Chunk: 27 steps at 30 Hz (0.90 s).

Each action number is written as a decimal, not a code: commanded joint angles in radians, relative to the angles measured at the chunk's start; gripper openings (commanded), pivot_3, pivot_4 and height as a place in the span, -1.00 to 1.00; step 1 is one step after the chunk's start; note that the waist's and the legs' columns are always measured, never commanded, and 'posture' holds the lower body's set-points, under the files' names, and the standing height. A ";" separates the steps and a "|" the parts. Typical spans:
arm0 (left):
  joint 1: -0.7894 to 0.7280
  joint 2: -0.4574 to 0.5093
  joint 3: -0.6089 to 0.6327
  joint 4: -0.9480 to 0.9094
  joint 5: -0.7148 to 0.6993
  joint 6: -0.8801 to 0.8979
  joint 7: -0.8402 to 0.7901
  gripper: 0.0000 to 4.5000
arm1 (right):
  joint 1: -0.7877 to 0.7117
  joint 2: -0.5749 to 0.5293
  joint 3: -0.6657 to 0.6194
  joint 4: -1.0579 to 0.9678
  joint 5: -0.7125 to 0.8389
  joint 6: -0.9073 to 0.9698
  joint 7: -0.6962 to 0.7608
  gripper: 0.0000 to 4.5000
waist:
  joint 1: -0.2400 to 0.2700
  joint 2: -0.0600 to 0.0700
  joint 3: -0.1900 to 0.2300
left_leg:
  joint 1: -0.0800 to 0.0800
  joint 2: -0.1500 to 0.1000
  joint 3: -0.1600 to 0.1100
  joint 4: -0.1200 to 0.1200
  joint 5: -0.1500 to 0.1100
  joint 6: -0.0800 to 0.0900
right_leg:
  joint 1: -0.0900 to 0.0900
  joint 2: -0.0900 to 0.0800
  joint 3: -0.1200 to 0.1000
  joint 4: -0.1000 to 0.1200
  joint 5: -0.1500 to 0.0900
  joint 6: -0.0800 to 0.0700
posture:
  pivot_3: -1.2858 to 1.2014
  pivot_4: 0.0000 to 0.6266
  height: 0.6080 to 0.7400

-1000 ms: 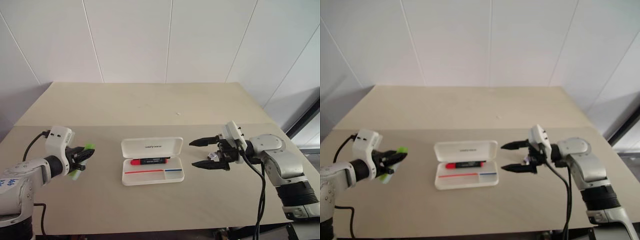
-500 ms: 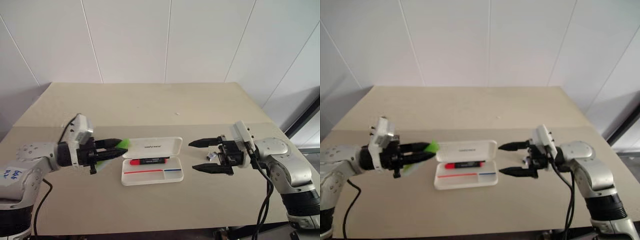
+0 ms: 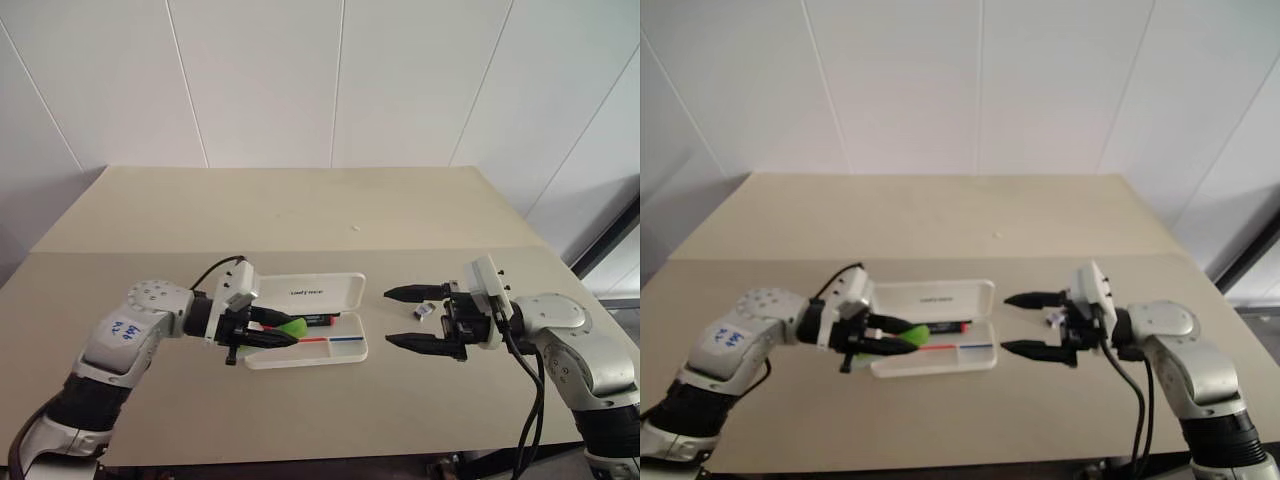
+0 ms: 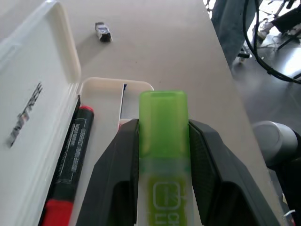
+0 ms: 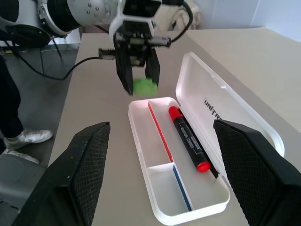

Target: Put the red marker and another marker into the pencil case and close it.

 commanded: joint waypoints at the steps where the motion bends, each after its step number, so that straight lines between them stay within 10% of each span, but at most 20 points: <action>1: -0.086 -0.012 -0.050 0.065 0.076 -0.018 0.011 -0.52 | 0.005 -0.017 -0.033 -0.042 0.018 -0.004 -0.014 1.00 | 0.001 0.000 0.000 | 0.000 0.000 0.000 0.001 0.000 0.000 | 0.000 0.000 0.000 0.001 0.000 0.000 | 0.03 -0.52 1.00; 27: -0.218 -0.106 -0.211 0.186 0.261 -0.077 -0.069 -0.52 | 0.069 -0.026 -0.047 -0.089 0.014 -0.008 -0.069 1.00 | 0.002 0.000 0.000 | 0.001 0.000 0.000 0.003 0.000 0.001 | 0.000 0.002 0.002 0.006 -0.001 0.001 | 0.03 -0.52 1.00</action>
